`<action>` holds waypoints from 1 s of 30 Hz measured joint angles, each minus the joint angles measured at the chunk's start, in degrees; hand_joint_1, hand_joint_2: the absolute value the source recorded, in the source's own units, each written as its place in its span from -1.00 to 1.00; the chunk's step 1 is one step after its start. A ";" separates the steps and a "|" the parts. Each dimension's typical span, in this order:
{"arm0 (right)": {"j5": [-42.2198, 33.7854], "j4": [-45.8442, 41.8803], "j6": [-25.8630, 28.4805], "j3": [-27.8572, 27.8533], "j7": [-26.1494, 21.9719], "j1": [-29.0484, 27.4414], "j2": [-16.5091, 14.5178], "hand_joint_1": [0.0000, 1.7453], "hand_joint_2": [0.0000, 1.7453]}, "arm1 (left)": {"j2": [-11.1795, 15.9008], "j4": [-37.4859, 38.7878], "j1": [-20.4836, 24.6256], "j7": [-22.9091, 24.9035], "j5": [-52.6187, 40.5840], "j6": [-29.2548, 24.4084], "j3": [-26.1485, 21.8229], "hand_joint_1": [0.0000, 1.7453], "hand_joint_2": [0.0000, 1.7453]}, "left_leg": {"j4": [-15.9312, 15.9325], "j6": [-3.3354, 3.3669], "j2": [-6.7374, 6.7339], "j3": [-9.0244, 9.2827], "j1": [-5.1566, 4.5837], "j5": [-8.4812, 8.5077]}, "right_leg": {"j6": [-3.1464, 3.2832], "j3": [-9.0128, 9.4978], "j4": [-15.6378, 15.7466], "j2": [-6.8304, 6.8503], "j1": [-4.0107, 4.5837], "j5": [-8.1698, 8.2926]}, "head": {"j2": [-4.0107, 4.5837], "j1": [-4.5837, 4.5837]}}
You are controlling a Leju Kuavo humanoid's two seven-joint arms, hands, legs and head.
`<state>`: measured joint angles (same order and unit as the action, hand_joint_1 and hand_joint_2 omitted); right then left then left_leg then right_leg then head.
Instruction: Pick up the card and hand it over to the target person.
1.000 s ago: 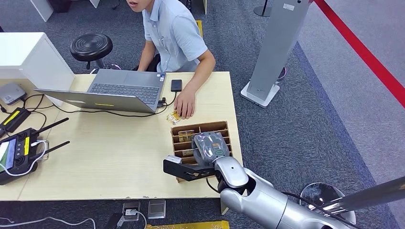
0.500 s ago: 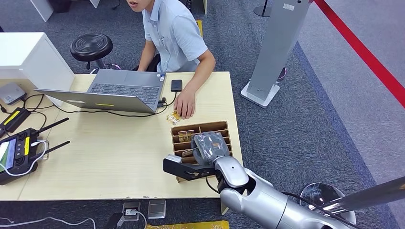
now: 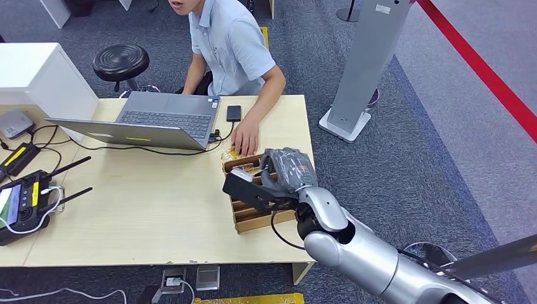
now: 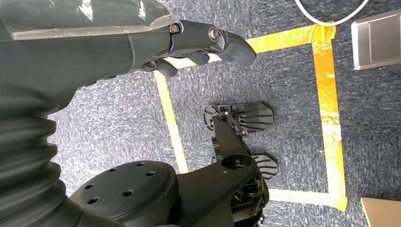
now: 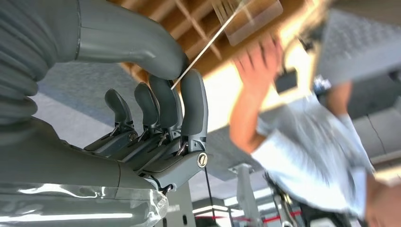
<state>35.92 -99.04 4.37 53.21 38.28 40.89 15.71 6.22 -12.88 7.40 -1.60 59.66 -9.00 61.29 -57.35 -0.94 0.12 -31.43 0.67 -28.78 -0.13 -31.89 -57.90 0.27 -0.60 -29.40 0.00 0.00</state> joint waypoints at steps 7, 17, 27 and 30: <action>0.11 4.62 1.34 0.21 -1.68 -0.47 -1.54 0.58 1.00 | -0.35 0.20 0.14 0.14 0.07 0.07 0.08 -1.00 1.00 | 0.16 -0.04 0.00 0.15 0.02 0.05 | 0.02 0.14 0.15 0.00 0.02 0.05 | 0.00 0.00; 1.76 19.02 10.53 -0.93 -10.09 -0.48 -5.24 0.58 1.00 | -0.91 0.39 1.18 0.66 -0.47 0.24 0.94 -1.00 1.00 | 0.29 -0.03 -0.09 0.29 0.03 0.11 | 0.03 0.28 0.29 -0.09 0.03 0.14 | 0.00 0.00; 0.57 23.00 11.83 -1.36 -10.74 -0.74 -6.28 0.58 1.00 | -0.65 0.50 0.94 0.66 -0.19 0.09 0.84 -1.00 1.00 | 0.27 -0.05 -0.11 0.28 0.04 0.09 | 0.04 0.25 0.26 -0.11 0.03 0.12 | 0.00 0.00; 0.52 23.61 11.90 -1.35 -10.92 -0.68 -6.57 0.58 1.00 | -0.60 0.45 0.97 0.52 -0.09 0.08 0.75 -1.00 1.00 | 0.27 -0.04 -0.13 0.27 0.04 0.09 | 0.03 0.24 0.25 -0.13 0.04 0.12 | 0.00 0.00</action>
<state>36.44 -75.43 16.28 51.85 27.36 40.21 9.14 5.63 -12.43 8.38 -1.08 59.57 -8.92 62.04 -57.08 -0.98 -0.01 -31.15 0.71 -28.69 -0.09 -31.65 -57.65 0.13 -0.56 -29.27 0.00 0.00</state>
